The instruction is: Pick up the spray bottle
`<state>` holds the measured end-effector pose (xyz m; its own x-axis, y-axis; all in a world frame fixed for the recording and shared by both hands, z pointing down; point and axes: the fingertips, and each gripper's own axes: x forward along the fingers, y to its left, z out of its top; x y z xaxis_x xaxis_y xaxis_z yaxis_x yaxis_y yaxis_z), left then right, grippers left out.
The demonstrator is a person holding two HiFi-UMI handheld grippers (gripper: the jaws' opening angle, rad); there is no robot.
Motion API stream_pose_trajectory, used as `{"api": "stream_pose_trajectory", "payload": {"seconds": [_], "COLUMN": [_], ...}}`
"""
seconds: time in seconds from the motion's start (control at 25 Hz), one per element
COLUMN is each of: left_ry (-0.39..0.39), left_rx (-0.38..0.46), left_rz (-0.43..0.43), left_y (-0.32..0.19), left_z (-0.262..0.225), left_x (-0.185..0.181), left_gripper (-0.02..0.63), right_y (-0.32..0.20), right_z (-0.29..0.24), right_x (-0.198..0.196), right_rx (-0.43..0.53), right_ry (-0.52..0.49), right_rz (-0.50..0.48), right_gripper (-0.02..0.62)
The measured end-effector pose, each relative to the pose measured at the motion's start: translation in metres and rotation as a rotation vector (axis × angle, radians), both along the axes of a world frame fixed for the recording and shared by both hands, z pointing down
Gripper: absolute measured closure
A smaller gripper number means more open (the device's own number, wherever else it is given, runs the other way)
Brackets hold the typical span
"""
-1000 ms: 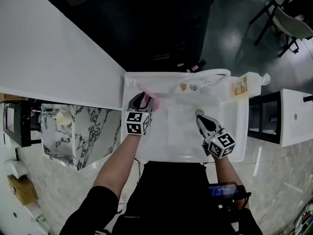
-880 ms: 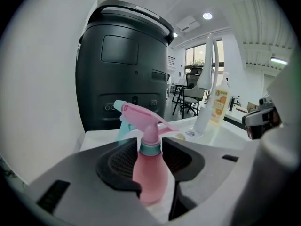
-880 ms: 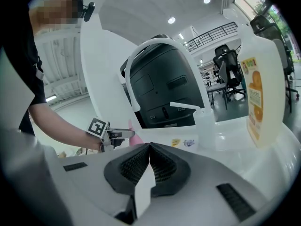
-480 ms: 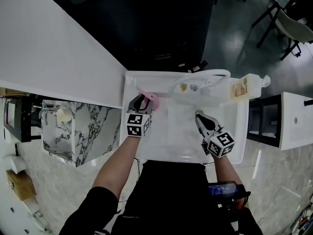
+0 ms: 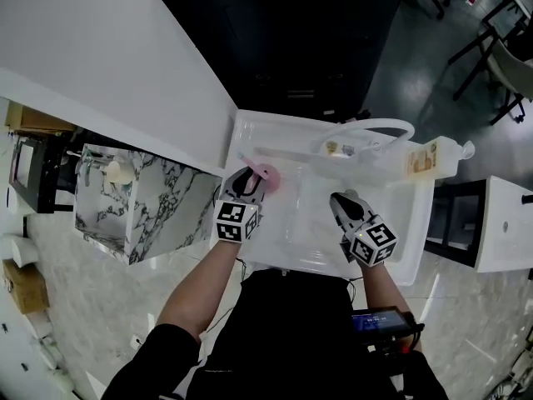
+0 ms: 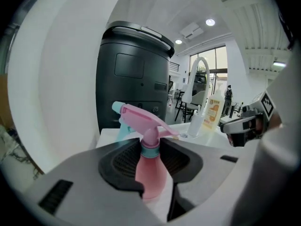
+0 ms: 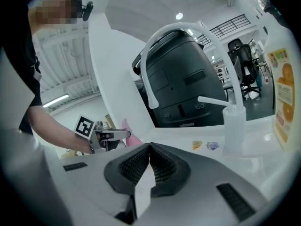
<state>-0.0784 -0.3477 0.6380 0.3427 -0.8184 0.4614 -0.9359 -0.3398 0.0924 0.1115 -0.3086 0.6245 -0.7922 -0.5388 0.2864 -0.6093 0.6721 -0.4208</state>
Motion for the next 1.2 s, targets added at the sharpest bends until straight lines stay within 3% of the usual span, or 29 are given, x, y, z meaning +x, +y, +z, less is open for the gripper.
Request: {"api": "stream_pose_trajectory", "payload": {"seconds": [0.48,1.2], "left_ry": [0.066,0.095], "left_rx": [0.058,0.134], "left_rz": [-0.054,-0.179], "left_y": [0.065,0.211], "left_z": [-0.034,-0.094], "left_x": [-0.037,-0.087], "left_gripper": [0.471,0.471], "right_y": [0.028,0.127], "right_z": [-0.017,-0.046], "right_x": [-0.046,-0.110], "right_rx": [0.047,0.107], "right_ry": [0.004,-0.012], "right_rz": [-0.071,-0.212], "right_gripper": [0.569,0.569]}}
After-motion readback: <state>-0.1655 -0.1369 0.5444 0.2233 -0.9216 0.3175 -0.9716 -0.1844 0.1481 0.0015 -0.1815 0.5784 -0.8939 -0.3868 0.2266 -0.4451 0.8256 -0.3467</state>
